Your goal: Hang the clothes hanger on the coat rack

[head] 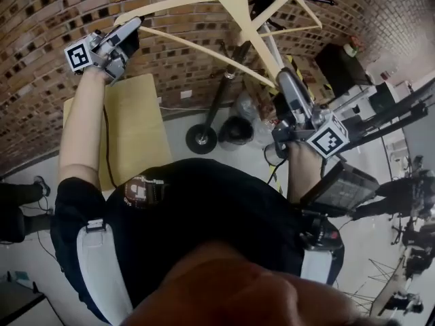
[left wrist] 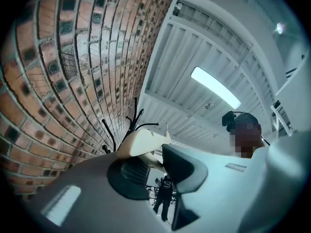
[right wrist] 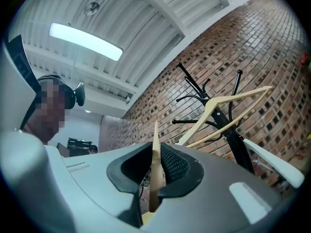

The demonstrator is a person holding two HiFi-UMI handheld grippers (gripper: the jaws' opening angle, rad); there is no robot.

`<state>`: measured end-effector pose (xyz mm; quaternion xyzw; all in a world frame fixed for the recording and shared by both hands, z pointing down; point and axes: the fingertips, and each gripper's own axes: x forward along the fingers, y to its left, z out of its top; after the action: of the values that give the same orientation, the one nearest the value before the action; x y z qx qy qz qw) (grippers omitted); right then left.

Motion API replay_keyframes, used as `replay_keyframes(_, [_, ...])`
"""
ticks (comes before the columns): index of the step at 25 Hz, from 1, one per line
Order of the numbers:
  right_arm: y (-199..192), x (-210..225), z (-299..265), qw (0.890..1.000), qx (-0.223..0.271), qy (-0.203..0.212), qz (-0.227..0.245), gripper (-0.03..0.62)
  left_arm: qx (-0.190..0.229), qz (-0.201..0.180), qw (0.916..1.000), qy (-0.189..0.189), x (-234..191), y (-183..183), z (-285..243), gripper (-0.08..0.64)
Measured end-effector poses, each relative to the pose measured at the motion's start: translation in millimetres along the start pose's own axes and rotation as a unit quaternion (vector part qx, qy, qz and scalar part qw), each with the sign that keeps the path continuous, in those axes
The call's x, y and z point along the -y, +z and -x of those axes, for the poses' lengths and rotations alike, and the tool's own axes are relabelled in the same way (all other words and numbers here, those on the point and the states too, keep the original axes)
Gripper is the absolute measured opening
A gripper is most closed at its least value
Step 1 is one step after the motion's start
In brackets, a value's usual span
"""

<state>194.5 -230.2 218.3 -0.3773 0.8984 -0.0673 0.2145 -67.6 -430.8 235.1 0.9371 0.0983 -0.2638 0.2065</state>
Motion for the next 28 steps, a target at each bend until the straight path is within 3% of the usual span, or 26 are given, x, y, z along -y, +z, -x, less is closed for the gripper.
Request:
replay_keyframes(4, [-19,-12,-17,0.998,0.016,-0.059,0.020,0.067,-0.019,0.039,0.9981,-0.044,-36,6,7,0.078])
replay_keyframes(10, [-18,-50,-28,0.993,0.037,-0.109,0.041,0.067,-0.038,0.068,0.9934,-0.084,-33,27,-2,0.078])
replay_keyframes(15, [-21,-49,-24,0.985,0.043,-0.159,0.048,0.067,-0.050,0.098,0.9875,-0.113,-54,20,-18,0.078])
replay_keyframes(28, [-46,-7,-42,0.974,0.060,-0.209,0.063,0.069,-0.055,0.128,0.9822,-0.127,-122,14,-24,0.078])
